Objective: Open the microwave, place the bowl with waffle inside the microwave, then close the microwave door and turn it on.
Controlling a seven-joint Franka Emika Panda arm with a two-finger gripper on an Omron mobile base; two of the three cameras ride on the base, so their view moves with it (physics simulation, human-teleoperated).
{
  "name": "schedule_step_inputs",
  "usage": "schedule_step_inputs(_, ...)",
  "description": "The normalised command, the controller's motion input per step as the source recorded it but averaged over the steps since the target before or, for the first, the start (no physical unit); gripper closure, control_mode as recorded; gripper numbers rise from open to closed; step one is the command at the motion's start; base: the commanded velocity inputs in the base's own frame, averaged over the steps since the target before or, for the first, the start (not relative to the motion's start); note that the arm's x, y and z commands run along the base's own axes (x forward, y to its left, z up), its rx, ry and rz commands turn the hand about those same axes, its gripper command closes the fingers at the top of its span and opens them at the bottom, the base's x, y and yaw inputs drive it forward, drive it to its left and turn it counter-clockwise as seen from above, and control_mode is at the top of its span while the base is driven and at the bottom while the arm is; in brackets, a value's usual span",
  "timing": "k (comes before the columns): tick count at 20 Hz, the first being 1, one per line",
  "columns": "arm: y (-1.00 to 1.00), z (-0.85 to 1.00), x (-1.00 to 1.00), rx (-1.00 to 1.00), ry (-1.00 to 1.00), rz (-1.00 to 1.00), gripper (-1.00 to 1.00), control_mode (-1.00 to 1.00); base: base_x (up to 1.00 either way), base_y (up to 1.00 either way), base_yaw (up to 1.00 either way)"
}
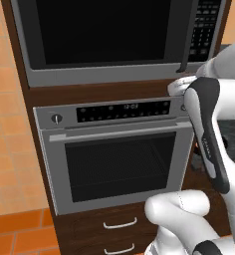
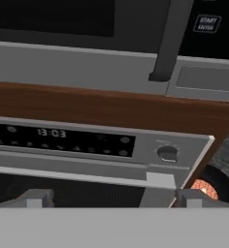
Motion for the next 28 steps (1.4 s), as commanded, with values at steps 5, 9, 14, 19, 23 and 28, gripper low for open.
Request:
schedule_step_inputs(5, -0.20, 0.27, 0.00, 0.00, -0.11, 0.00, -1.00, -1.00, 0.00, 0.00, 0.00)
schedule_step_inputs(9, -0.04, 0.00, 0.00, 0.01, -0.42, 0.00, -1.00, -1.00, 0.00, 0.00, 0.00)
schedule_step_inputs(14, -0.02, 0.25, 0.04, 0.04, -0.03, 0.00, -1.00, -1.00, 0.00, 0.00, 0.00)
schedule_step_inputs(19, -0.04, 0.26, 0.22, 0.05, 0.00, 0.00, -1.00, -1.00, 0.00, 0.00, 0.00)
schedule_step_inputs(23, -0.08, 0.11, 0.35, 0.00, 0.00, 0.00, -1.00, -1.00, 0.00, 0.00, 0.00)
schedule_step_inputs(28, -0.08, 0.00, 0.59, 0.00, 0.03, 0.00, -1.00, -1.00, 0.00, 0.00, 0.00)
